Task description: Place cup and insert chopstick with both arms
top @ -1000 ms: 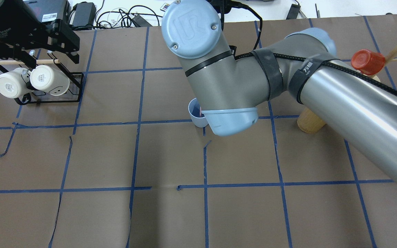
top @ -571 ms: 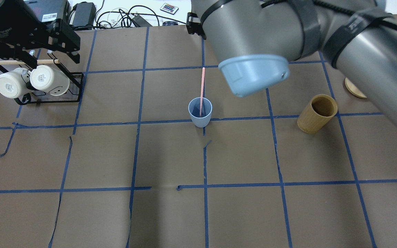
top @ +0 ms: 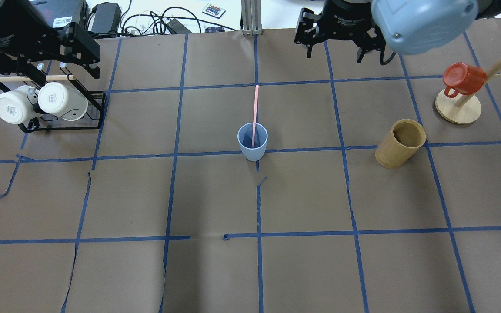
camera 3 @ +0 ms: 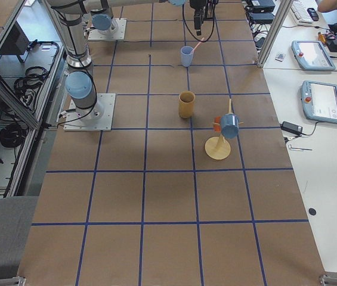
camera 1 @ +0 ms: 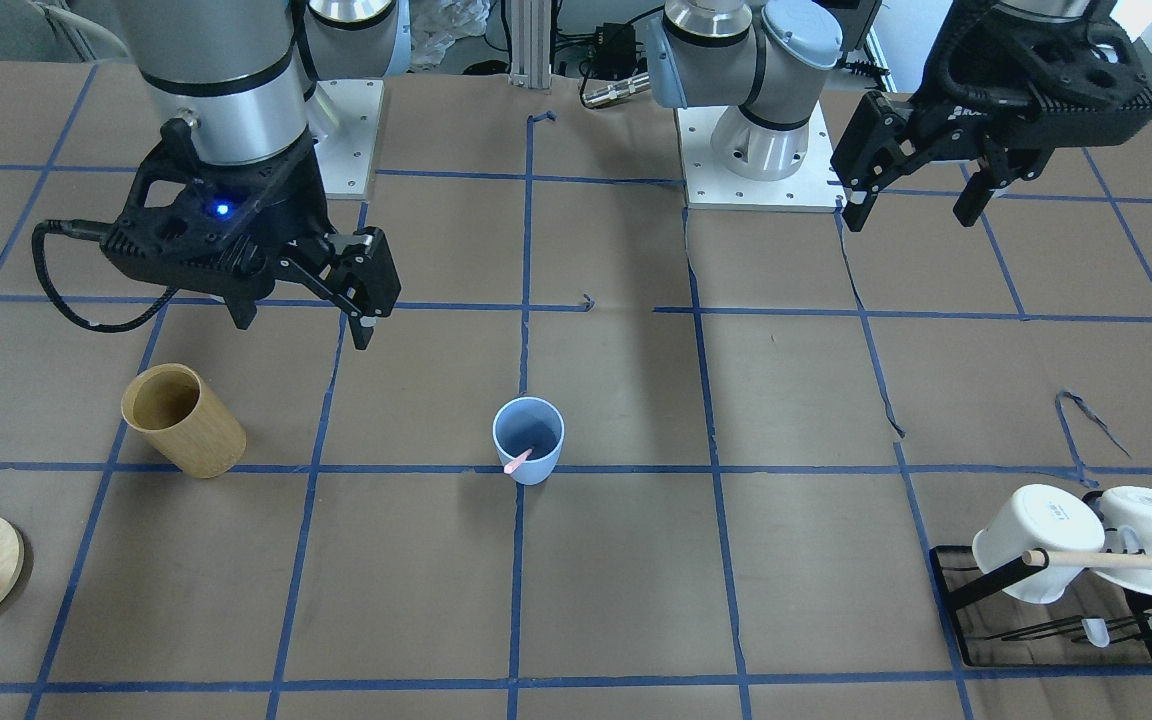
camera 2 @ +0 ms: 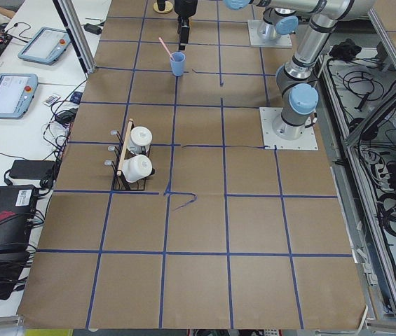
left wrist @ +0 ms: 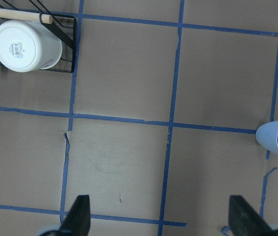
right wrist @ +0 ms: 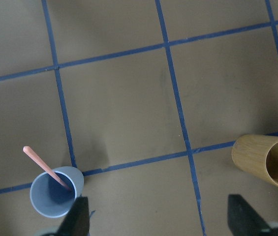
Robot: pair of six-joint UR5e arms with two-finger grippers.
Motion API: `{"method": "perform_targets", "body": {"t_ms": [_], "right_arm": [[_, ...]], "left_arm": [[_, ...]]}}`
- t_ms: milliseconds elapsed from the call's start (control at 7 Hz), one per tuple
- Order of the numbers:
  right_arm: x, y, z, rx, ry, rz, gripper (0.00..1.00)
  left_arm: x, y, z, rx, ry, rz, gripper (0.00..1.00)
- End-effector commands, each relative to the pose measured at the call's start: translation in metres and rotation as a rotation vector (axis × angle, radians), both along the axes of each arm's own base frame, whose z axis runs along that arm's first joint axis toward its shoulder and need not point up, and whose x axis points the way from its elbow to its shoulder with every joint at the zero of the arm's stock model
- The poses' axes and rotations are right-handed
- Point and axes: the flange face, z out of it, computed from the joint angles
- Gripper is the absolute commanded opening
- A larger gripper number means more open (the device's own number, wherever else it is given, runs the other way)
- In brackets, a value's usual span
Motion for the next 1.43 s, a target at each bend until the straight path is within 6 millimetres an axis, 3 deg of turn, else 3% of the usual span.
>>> {"method": "perform_targets", "body": {"t_ms": [0,286,429,857,1143,1286], "right_arm": [[-0.049,0.001,-0.008,0.131,-0.002,-0.058,1.00],[-0.099,0.007,-0.009,0.230,0.001,0.039,1.00],[-0.105,0.012,-0.010,0.235,-0.002,0.136,1.00],[-0.102,0.059,-0.022,0.237,0.002,0.182,1.00],[-0.103,0.060,-0.017,0.234,0.002,0.182,1.00],[-0.103,0.063,-0.005,0.215,0.007,0.181,1.00]], "left_arm": [[0.000,0.003,0.004,-0.007,-0.001,0.000,1.00],[-0.001,0.002,0.004,-0.009,0.003,0.002,1.00],[-0.001,0.002,0.005,-0.012,0.002,0.002,1.00],[-0.003,0.000,0.001,-0.005,0.006,0.008,1.00],[-0.003,0.000,0.002,-0.008,0.006,0.008,1.00],[-0.003,0.001,0.003,-0.009,0.006,0.008,1.00]]}}
